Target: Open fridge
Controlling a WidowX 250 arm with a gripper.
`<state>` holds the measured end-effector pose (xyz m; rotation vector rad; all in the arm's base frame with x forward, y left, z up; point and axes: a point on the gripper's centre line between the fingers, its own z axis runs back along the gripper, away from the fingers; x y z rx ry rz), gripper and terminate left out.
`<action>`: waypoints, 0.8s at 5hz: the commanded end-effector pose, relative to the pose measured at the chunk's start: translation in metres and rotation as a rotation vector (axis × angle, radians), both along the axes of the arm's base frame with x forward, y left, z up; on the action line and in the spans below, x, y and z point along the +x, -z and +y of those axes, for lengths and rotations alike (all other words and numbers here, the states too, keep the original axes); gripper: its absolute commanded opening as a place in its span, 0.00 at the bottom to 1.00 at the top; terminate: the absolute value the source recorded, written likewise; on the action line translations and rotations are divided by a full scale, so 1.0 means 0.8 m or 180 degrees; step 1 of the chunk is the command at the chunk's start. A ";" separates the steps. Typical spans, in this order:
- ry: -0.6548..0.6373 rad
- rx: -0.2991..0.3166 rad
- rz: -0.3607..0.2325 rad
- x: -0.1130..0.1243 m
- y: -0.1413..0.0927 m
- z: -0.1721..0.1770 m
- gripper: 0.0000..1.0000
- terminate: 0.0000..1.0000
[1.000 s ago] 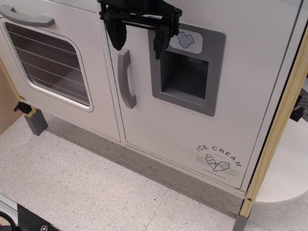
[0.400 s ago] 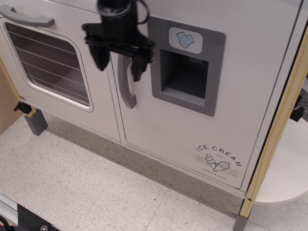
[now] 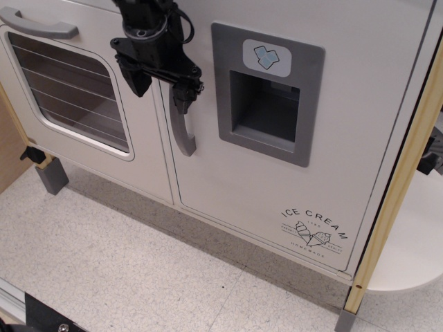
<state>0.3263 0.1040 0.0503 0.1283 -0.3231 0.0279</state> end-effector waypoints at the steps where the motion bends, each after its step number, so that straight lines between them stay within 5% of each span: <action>1: 0.0222 0.0007 -0.0343 0.029 -0.003 0.006 1.00 0.00; 2: 0.0285 0.0045 -0.0446 0.025 0.008 0.002 1.00 0.00; 3: 0.0183 -0.0067 -0.0596 0.024 0.010 0.001 0.00 0.00; 4: 0.0234 -0.0037 -0.0717 0.019 0.015 -0.001 0.00 0.00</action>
